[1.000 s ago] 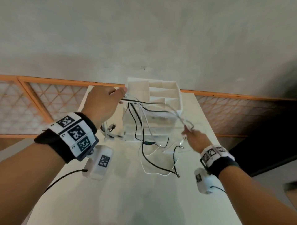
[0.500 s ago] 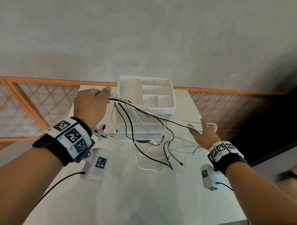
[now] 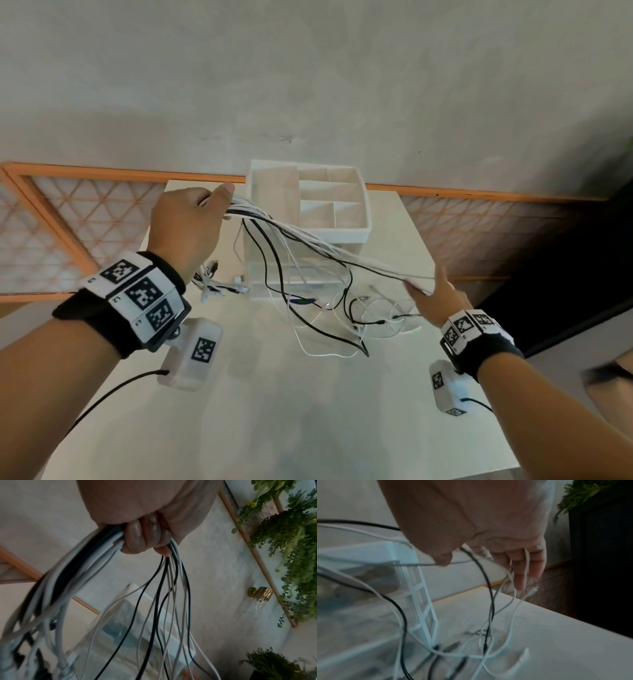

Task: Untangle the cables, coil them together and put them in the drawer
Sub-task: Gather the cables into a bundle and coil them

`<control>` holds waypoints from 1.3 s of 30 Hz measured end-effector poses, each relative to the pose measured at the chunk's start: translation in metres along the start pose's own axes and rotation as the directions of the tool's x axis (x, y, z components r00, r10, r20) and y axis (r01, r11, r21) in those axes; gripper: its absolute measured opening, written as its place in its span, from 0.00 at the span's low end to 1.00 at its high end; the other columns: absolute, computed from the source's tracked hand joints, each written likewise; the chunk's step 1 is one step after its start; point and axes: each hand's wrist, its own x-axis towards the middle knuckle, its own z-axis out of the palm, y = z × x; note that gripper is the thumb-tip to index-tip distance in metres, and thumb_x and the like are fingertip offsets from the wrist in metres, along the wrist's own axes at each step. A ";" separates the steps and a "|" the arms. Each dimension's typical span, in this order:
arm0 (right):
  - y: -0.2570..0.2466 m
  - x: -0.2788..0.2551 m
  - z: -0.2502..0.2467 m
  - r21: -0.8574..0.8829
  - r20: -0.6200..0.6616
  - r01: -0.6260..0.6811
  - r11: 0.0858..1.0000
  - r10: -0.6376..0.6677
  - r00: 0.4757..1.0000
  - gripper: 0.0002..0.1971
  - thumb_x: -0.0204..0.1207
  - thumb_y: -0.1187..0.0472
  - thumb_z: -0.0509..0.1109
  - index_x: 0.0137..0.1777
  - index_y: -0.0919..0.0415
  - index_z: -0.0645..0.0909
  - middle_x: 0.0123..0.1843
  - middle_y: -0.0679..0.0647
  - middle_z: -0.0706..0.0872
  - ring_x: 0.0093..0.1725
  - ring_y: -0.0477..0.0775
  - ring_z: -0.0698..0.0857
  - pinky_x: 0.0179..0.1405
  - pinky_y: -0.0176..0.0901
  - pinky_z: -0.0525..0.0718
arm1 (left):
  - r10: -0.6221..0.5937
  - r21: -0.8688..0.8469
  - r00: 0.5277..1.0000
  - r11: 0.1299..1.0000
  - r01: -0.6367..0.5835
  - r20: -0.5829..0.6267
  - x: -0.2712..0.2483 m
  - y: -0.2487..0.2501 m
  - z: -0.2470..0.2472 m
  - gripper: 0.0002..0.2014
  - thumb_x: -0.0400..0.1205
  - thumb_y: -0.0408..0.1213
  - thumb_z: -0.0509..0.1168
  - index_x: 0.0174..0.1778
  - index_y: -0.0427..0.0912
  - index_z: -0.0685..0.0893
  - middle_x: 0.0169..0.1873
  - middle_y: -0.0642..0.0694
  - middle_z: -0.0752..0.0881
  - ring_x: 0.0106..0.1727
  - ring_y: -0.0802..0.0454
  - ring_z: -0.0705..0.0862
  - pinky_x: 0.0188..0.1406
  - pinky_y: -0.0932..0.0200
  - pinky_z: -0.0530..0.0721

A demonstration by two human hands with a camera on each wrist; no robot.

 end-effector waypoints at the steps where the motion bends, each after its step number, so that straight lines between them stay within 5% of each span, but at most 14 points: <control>1: -0.006 -0.002 -0.004 0.063 -0.015 -0.006 0.998 0.007 1.000 0.40 0.81 0.30 0.54 0.85 0.55 0.56 0.79 0.67 0.74 0.74 0.74 0.76 0.70 0.62 0.77 | -0.001 0.003 1.000 1.000 0.001 0.019 -0.003 0.001 0.002 0.29 0.84 0.52 0.65 0.23 0.37 0.66 0.23 0.41 0.63 0.26 0.45 0.61 0.31 0.53 0.62; 5: -0.040 -0.012 -0.044 0.284 -0.144 0.162 0.945 -0.126 0.982 0.27 0.87 0.37 0.51 0.76 0.54 0.72 0.73 0.63 0.79 0.69 0.70 0.80 0.60 0.55 0.75 | -0.015 0.133 0.990 0.991 -0.004 0.139 -0.016 0.008 0.014 0.30 0.84 0.52 0.64 0.20 0.41 0.63 0.15 0.49 0.62 0.22 0.46 0.63 0.27 0.55 0.60; 8: -0.058 -0.019 -0.070 0.393 -0.414 0.430 0.813 -0.261 0.872 0.17 0.87 0.41 0.56 0.70 0.46 0.72 0.73 0.55 0.79 0.63 0.57 0.83 0.56 0.44 0.73 | -0.064 0.247 0.977 0.969 0.012 0.203 -0.026 0.009 0.022 0.30 0.85 0.50 0.62 0.19 0.41 0.63 0.09 0.50 0.67 0.22 0.49 0.67 0.24 0.54 0.59; 10: -0.062 -0.021 -0.074 0.367 -0.505 0.542 0.756 -0.327 0.799 0.19 0.87 0.44 0.59 0.75 0.47 0.70 0.85 0.50 0.66 0.74 0.49 0.75 0.65 0.42 0.71 | -0.083 0.272 0.977 0.962 0.027 0.197 -0.026 0.003 0.021 0.30 0.85 0.51 0.62 0.20 0.39 0.65 0.15 0.49 0.67 0.24 0.46 0.67 0.25 0.53 0.60; 13: -0.052 -0.014 -0.071 0.360 -0.509 0.541 0.761 -0.326 0.797 0.23 0.87 0.48 0.63 0.79 0.51 0.68 0.89 0.51 0.56 0.87 0.47 0.59 0.75 0.46 0.68 | -0.099 0.288 0.981 0.956 0.047 0.167 -0.021 -0.009 0.015 0.31 0.85 0.52 0.61 0.25 0.29 0.74 0.19 0.42 0.72 0.26 0.42 0.71 0.26 0.53 0.64; 17: -0.060 -0.019 -0.089 0.489 -0.628 0.635 0.598 -0.264 0.732 0.28 0.86 0.43 0.59 0.82 0.54 0.64 0.89 0.53 0.55 0.72 0.11 0.55 0.68 0.15 0.60 | -0.096 0.315 0.982 0.948 0.041 0.162 -0.019 -0.012 0.010 0.31 0.85 0.53 0.61 0.24 0.31 0.73 0.20 0.42 0.73 0.27 0.42 0.73 0.27 0.54 0.66; 19: -0.073 -0.024 -0.092 0.499 -0.653 0.662 0.559 -0.259 0.712 0.26 0.88 0.42 0.54 0.82 0.52 0.66 0.88 0.53 0.61 0.73 0.19 0.63 0.67 0.13 0.62 | -0.103 0.332 0.978 0.942 0.037 0.183 -0.021 -0.011 0.013 0.29 0.86 0.53 0.60 0.23 0.36 0.69 0.20 0.43 0.72 0.27 0.43 0.71 0.26 0.53 0.64; 21: -0.084 -0.028 -0.082 0.498 -0.599 0.639 0.586 -0.301 0.742 0.24 0.88 0.40 0.51 0.77 0.50 0.71 0.81 0.53 0.74 0.77 0.43 0.74 0.73 0.35 0.73 | -0.108 0.344 0.975 0.938 0.035 0.194 -0.025 -0.011 0.014 0.29 0.86 0.53 0.60 0.23 0.37 0.68 0.20 0.43 0.70 0.27 0.43 0.70 0.26 0.53 0.62; 24: -0.077 -0.026 -0.054 0.434 -0.286 0.373 0.820 -0.268 0.920 0.24 0.89 0.40 0.50 0.74 0.51 0.74 0.74 0.60 0.80 0.74 0.66 0.78 0.67 0.50 0.76 | -0.110 0.319 0.975 0.947 0.044 0.193 -0.028 -0.012 0.014 0.29 0.86 0.53 0.61 0.22 0.38 0.68 0.18 0.45 0.69 0.25 0.44 0.69 0.26 0.53 0.62; 27: -0.048 -0.013 -0.020 0.095 -0.012 0.185 0.978 -0.185 0.983 0.18 0.87 0.47 0.59 0.69 0.50 0.84 0.70 0.62 0.85 0.68 0.68 0.82 0.63 0.51 0.80 | -0.118 0.271 0.978 0.960 0.069 0.169 -0.026 -0.013 0.011 0.29 0.85 0.52 0.62 0.23 0.35 0.72 0.17 0.47 0.70 0.23 0.46 0.69 0.26 0.54 0.62; 30: -0.027 -0.005 -0.007 0.058 0.011 0.144 0.988 -0.145 0.989 0.12 0.82 0.58 0.66 0.59 0.52 0.89 0.59 0.57 0.91 0.61 0.65 0.86 0.49 0.41 0.77 | -0.119 0.261 0.982 0.962 0.077 0.148 -0.020 -0.017 0.011 0.32 0.85 0.54 0.61 0.30 0.25 0.78 0.19 0.43 0.68 0.25 0.42 0.68 0.28 0.53 0.62; 32: -0.028 -0.002 -0.020 0.319 -0.062 0.106 0.942 -0.091 0.994 0.10 0.82 0.59 0.66 0.51 0.53 0.90 0.55 0.56 0.92 0.57 0.62 0.89 0.56 0.46 0.84 | -0.115 0.266 0.985 0.961 0.077 0.131 -0.017 -0.016 0.012 0.32 0.85 0.55 0.61 0.37 0.23 0.84 0.20 0.41 0.70 0.25 0.42 0.69 0.28 0.52 0.64; 34: -0.043 -0.004 -0.045 0.622 -0.172 0.132 0.771 -0.029 0.985 0.14 0.85 0.51 0.65 0.44 0.53 0.89 0.50 0.55 0.93 0.49 0.57 0.91 0.57 0.55 0.89 | -0.111 0.272 0.986 0.960 0.073 0.127 -0.014 -0.015 0.013 0.31 0.85 0.55 0.61 0.39 0.24 0.85 0.22 0.39 0.73 0.26 0.42 0.71 0.29 0.52 0.65; 39: -0.083 -0.019 -0.098 0.783 -0.446 0.436 0.443 -0.089 0.891 0.31 0.70 0.19 0.58 0.41 0.45 0.88 0.49 0.47 0.91 0.54 0.52 0.88 0.61 0.52 0.85 | -0.122 0.284 0.981 0.956 0.075 0.151 -0.015 -0.016 0.014 0.31 0.86 0.54 0.60 0.35 0.26 0.86 0.23 0.40 0.79 0.29 0.40 0.76 0.33 0.52 0.68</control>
